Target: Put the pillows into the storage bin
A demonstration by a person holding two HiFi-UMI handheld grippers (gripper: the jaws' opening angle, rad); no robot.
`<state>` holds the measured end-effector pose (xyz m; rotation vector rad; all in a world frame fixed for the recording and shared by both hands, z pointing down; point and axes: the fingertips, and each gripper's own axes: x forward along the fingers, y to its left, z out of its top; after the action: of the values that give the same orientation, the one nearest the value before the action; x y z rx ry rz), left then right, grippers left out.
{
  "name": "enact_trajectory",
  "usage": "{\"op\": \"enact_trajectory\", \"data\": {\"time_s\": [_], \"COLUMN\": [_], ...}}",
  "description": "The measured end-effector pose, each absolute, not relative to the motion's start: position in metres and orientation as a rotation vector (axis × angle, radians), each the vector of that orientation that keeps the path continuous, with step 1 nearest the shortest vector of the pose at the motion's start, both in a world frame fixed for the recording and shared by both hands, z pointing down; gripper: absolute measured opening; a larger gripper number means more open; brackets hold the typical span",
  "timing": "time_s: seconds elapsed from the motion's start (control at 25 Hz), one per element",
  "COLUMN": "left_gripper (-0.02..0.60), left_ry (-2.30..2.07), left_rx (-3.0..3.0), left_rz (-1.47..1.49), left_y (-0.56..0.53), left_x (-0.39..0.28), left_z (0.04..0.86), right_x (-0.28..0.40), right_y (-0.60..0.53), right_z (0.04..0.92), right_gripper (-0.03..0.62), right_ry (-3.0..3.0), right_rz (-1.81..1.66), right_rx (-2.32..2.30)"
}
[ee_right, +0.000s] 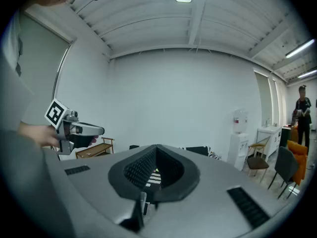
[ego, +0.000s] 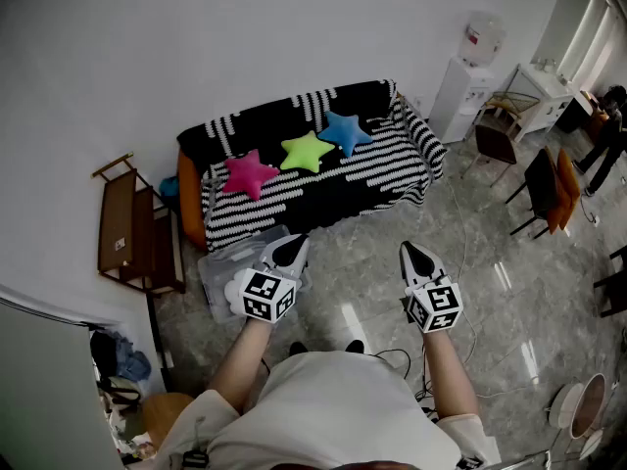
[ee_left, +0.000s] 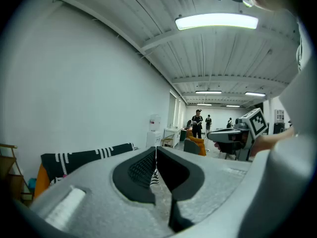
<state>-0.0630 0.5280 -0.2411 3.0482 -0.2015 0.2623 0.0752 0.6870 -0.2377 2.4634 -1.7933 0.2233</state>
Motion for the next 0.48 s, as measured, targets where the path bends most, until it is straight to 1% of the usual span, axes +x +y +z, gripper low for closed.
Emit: {"op": "enact_trajectory", "data": {"time_s": [0.48], "left_gripper": [0.019], "left_ry": [-0.220], "left_rx": [3.031], "left_rz": [0.300], "left_y": [0.541], "left_x": [-0.056], "left_z": [-0.233], "right_x": [0.084], "right_y": [0.697], "right_z": [-0.236], "right_gripper": [0.002], "right_ry": [-1.811], "right_rz": [0.236], "right_rx": [2.467]}}
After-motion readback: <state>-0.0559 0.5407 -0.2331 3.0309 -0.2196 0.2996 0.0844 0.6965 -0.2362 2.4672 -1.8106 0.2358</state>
